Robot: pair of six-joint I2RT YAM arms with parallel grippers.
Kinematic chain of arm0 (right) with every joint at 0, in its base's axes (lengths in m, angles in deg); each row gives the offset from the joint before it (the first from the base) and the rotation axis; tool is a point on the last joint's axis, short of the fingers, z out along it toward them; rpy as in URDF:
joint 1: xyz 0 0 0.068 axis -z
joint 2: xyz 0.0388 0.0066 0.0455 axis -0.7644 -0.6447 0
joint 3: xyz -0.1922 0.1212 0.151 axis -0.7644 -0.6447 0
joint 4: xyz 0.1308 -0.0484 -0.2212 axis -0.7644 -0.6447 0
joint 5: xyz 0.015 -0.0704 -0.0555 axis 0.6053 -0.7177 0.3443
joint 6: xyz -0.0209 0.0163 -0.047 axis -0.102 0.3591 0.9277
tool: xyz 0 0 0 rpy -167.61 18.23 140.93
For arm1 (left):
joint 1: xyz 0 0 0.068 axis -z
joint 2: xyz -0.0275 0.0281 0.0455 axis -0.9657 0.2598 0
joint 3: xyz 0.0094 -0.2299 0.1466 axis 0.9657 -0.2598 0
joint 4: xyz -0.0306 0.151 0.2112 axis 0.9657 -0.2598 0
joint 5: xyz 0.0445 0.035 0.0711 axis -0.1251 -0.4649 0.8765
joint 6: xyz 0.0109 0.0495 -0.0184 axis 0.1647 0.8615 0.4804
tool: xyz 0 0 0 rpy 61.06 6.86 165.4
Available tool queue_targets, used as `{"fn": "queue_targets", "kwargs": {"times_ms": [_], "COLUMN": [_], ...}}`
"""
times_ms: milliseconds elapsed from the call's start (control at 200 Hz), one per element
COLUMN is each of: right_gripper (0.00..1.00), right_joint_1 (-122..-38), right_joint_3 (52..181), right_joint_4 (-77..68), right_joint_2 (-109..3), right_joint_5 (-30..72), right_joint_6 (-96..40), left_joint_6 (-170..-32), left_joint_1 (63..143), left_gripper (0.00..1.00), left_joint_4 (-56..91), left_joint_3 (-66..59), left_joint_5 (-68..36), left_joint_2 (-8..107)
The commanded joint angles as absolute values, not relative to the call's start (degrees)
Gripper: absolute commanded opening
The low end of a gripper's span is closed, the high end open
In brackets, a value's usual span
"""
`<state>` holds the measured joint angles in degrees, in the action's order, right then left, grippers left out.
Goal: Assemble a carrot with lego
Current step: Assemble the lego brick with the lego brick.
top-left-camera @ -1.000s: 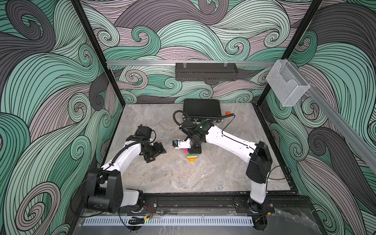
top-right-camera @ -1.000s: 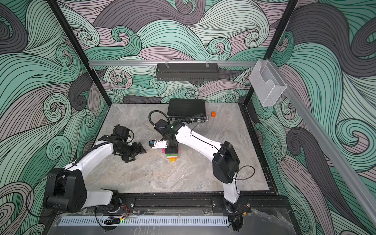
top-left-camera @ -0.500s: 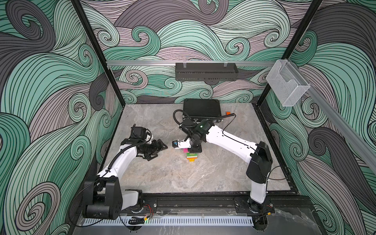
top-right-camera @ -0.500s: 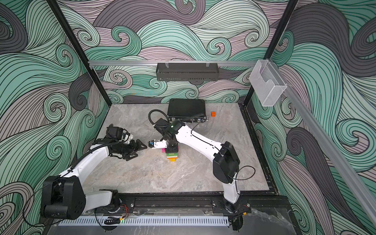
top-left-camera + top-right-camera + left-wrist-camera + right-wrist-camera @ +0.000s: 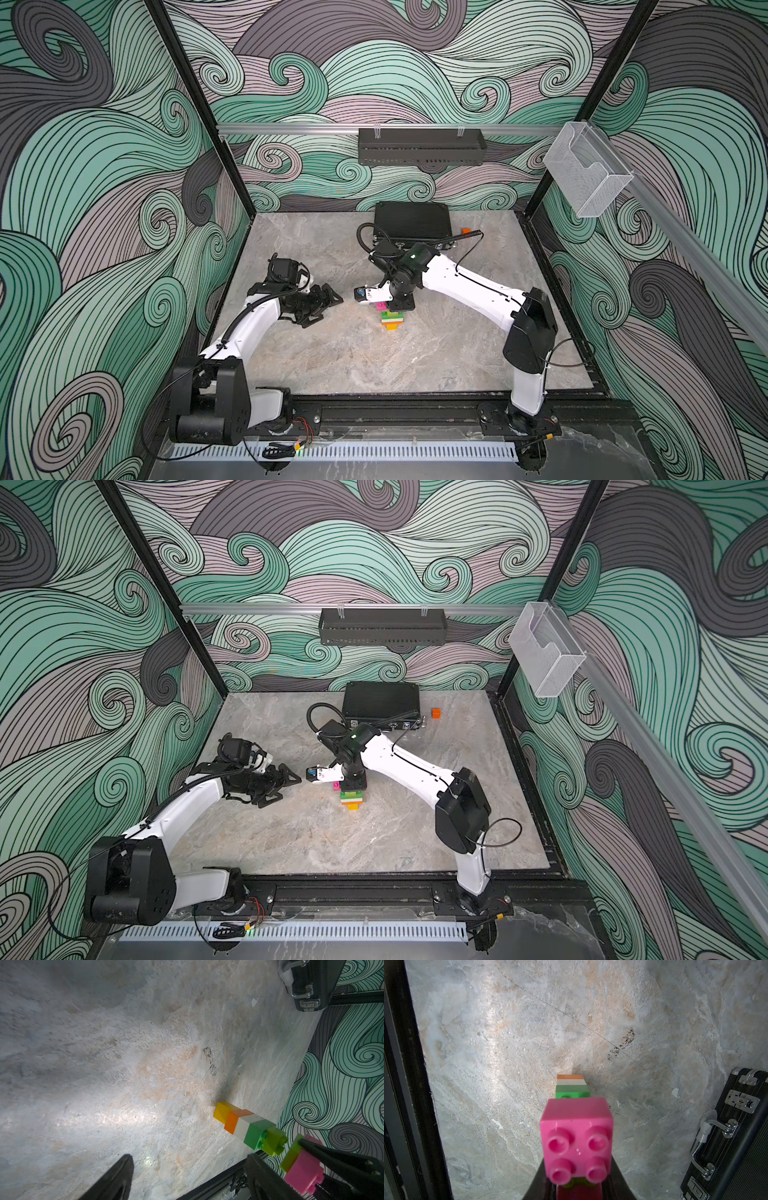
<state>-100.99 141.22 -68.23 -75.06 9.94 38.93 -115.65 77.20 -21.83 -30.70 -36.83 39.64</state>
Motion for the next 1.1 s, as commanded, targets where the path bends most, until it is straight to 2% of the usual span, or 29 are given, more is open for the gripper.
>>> {"fn": "queue_targets", "kwargs": {"times_ms": [0, 1096], "right_gripper": [0.0, 0.0], "right_joint_1": [-100.8, -101.4], "right_joint_3": [140.9, 143.5], "right_joint_4": [-69.4, -73.2], "right_joint_2": [-74.8, -81.7], "right_joint_5": [11.5, 12.1], "right_joint_6": [39.4, 35.9], "left_joint_6": [-115.2, -115.4], "left_joint_1": [76.9, 76.9], "left_gripper": [0.85, 0.85], "left_joint_4": [-21.7, -21.6], "left_joint_3": [-30.4, -30.4], "left_joint_5": [-37.8, -38.1], "left_joint_2": [40.2, 41.1]}}
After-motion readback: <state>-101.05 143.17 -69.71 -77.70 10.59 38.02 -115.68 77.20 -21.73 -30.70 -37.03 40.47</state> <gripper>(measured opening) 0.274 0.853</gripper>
